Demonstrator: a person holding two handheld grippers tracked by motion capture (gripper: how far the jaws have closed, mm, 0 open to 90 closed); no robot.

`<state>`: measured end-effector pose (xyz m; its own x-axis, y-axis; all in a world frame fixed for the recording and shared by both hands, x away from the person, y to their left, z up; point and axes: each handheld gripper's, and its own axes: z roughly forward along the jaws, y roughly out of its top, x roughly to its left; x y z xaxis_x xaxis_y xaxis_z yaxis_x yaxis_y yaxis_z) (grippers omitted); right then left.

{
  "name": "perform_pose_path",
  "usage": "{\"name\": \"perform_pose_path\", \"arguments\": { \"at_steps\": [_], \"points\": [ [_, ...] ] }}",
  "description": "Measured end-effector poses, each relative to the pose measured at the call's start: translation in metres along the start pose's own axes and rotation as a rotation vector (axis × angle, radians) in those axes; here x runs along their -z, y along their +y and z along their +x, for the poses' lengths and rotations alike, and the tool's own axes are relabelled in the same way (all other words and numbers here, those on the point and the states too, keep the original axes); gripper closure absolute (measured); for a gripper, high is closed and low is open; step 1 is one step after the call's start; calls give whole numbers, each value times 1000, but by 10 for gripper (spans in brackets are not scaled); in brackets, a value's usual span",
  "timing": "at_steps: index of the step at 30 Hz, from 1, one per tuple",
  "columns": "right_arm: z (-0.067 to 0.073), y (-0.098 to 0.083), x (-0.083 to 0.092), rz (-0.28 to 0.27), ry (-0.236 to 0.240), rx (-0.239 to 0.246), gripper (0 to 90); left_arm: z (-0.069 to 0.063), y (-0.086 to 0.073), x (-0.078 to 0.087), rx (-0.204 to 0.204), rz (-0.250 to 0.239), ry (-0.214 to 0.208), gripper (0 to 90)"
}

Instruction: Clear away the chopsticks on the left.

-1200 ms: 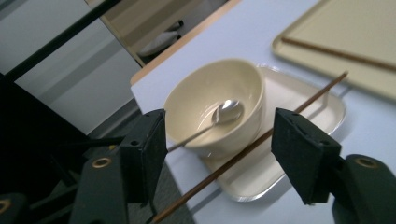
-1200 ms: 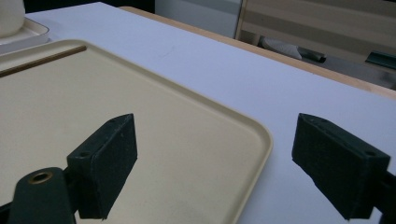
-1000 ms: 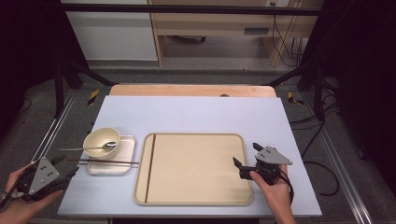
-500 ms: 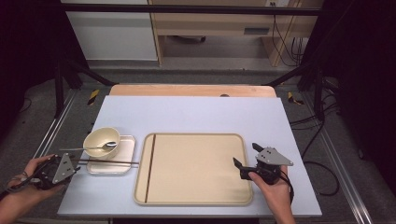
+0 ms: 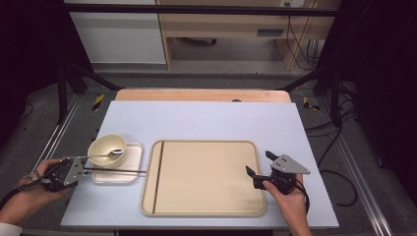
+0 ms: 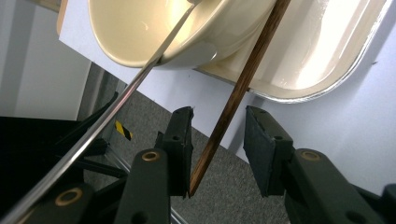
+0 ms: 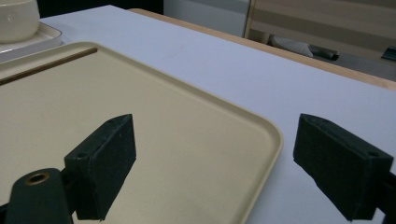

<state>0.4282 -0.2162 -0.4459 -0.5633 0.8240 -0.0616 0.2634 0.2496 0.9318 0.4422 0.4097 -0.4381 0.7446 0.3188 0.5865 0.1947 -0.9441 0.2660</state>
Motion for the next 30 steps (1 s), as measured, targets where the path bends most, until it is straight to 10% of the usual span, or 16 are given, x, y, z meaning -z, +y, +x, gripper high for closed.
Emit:
{"name": "perform_pose_path", "arguments": {
  "at_steps": [30],
  "points": [
    [2, -1, -2, 3, 26, -10, 148, -10, 5, -15, -77, 30, 31, 677]
  ]
}}
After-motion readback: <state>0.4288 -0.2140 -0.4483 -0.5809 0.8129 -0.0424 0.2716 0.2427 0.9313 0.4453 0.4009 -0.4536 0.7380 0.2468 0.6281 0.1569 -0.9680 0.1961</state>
